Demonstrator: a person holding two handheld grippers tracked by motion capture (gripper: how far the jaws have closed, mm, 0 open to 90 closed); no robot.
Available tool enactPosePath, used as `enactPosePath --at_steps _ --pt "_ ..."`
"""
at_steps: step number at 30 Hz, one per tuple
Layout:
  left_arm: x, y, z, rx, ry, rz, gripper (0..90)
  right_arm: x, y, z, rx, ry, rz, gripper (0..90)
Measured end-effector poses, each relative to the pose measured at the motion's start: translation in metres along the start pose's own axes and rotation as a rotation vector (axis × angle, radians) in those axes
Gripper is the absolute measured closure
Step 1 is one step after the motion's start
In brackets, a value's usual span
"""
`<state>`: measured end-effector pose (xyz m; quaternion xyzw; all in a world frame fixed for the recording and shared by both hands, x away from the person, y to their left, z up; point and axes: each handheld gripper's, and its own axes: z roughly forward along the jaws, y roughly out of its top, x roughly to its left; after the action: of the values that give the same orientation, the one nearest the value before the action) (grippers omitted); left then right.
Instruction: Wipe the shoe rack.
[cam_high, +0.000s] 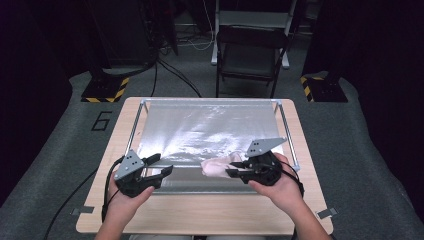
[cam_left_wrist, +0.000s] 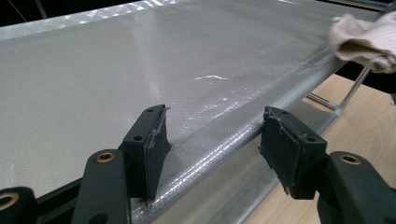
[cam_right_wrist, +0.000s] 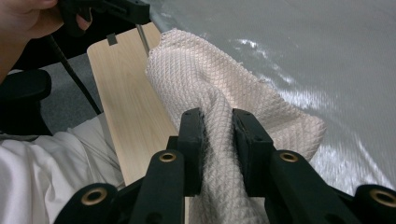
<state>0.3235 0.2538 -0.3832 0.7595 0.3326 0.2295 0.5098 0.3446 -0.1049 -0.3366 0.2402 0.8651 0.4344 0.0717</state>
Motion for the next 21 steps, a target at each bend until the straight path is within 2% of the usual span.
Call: enactPosePath --at_steps 5,8,9,14,21 --pt "0.000 0.000 0.000 -0.004 0.001 0.001 41.0 0.010 -0.025 -0.006 -0.030 -0.029 0.029 73.8" --pt "0.000 0.000 0.000 -0.004 0.002 0.002 41.0 0.011 -0.040 -0.003 -0.009 -0.046 0.047 73.7" --pt "0.000 0.000 0.000 -0.004 0.002 0.002 41.0 0.010 -0.045 -0.001 -0.005 -0.051 0.049 73.6" --pt "0.000 0.000 0.000 -0.004 0.001 0.002 41.0 0.001 -0.074 0.003 -0.006 -0.073 0.118 73.5" --pt "-0.001 -0.002 0.000 -0.014 0.003 0.003 41.0 -0.007 -0.113 0.018 0.013 -0.142 0.178 73.2"
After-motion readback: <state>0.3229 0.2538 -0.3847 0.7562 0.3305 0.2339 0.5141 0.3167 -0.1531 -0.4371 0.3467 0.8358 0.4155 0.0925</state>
